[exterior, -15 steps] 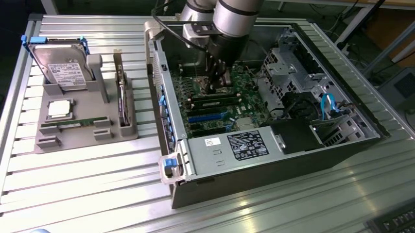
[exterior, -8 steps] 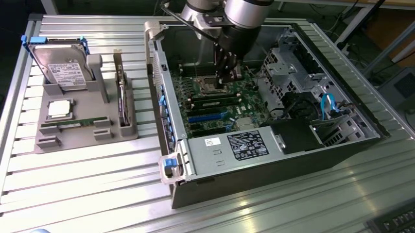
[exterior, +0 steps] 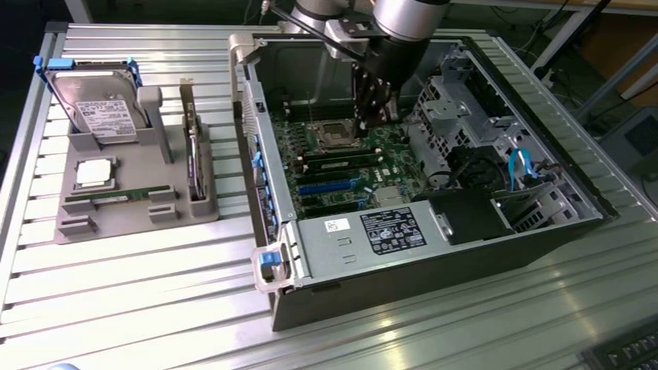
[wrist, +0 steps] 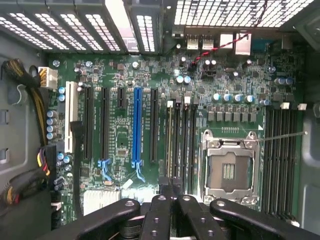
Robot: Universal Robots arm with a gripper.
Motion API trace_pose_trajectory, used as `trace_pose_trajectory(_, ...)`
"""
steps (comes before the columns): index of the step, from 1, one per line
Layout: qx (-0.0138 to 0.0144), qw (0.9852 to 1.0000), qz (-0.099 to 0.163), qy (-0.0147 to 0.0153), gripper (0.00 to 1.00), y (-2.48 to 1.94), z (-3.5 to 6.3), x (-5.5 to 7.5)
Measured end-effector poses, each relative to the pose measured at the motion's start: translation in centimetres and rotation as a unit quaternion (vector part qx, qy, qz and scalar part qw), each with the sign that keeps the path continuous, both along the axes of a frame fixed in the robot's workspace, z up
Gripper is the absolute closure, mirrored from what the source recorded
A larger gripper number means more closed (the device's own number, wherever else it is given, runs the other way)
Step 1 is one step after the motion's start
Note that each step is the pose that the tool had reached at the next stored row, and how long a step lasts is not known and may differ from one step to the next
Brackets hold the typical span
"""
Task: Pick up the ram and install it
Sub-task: 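Press down the ram until it locks into place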
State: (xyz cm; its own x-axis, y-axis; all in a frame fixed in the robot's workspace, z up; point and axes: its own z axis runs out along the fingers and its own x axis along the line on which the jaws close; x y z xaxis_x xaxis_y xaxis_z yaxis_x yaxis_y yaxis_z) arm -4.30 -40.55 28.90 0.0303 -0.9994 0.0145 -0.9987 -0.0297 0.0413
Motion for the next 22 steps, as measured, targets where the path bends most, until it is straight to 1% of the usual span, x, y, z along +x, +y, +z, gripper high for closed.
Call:
trace_pose_trajectory(1, 0.0000, 1.0000, 0.000, 0.0000, 0.89, 0.00, 0.12, 0.27)
trace_pose_trajectory(3, 0.0001, 1.0000, 0.000, 0.0003, 0.89, 0.00, 0.19, 0.43)
trace_pose_trajectory(18, 0.0001, 1.0000, 0.000, 0.0006, 0.89, 0.00, 0.21, 0.43)
trace_pose_trajectory(19, 0.0001, 1.0000, -0.002, 0.0006, 0.89, -0.01, 0.21, 0.43)
trace_pose_trajectory(20, 0.0002, 0.9999, -0.013, 0.0006, 0.89, -0.01, 0.21, 0.44)
trace_pose_trajectory(21, 0.0002, 0.9996, -0.028, 0.0006, 0.89, -0.01, 0.21, 0.43)
trace_pose_trajectory(22, 0.0002, 0.9989, -0.046, 0.0006, 0.89, -0.01, 0.21, 0.43)
